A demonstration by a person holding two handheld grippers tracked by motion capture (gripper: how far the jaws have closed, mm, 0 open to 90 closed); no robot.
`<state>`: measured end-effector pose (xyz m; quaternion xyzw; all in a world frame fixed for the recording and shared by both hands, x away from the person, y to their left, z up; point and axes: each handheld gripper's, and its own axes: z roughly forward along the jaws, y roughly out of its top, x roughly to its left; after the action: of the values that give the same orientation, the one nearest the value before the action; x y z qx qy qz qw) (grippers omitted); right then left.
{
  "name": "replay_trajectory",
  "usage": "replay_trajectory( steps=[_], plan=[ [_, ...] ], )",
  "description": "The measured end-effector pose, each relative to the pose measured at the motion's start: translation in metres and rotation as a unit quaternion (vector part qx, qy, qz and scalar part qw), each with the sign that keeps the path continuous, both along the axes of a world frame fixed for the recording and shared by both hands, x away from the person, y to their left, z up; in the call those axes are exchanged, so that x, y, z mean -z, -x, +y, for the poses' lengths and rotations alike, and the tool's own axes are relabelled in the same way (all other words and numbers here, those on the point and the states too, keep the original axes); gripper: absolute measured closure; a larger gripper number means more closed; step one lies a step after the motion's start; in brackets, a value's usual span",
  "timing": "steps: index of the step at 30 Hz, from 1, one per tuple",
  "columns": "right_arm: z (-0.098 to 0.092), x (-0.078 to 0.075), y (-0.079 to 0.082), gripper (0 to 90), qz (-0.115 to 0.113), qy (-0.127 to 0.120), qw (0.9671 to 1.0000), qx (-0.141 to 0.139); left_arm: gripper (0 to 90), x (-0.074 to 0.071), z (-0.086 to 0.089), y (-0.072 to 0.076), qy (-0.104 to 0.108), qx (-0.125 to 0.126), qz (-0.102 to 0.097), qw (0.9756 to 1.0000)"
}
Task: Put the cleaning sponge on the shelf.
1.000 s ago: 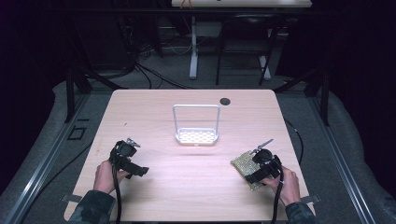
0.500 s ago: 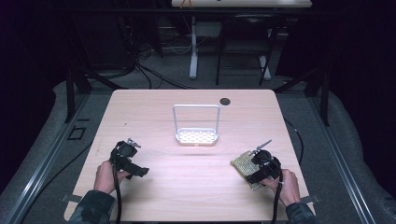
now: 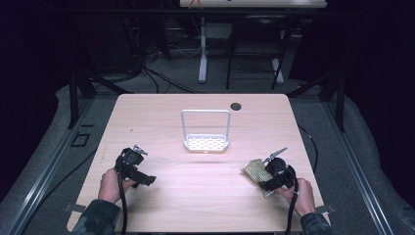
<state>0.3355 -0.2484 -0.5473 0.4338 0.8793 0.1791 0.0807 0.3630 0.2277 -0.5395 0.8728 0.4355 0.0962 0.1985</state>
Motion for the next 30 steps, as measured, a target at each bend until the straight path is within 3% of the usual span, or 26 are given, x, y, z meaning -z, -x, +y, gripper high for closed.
replay_trajectory(
  steps=[8, 15, 30],
  plan=[
    [-0.004, -0.015, 0.005, 43.8, -0.035, -0.020, 0.9992, 0.007, 0.1, 0.001, 0.000, -0.001, -0.002, -0.001, 0.000, 1.0000],
    [-0.003, -0.020, 0.008, 43.7, -0.040, -0.027, 0.9987, 0.014, 0.1, 0.001, -0.001, -0.001, -0.010, -0.004, -0.005, 0.9999],
    [0.009, -0.028, 0.009, 43.8, -0.048, -0.036, 0.9982, 0.002, 3.5, 0.001, -0.001, -0.002, -0.017, -0.013, -0.007, 0.9997]
  ],
)
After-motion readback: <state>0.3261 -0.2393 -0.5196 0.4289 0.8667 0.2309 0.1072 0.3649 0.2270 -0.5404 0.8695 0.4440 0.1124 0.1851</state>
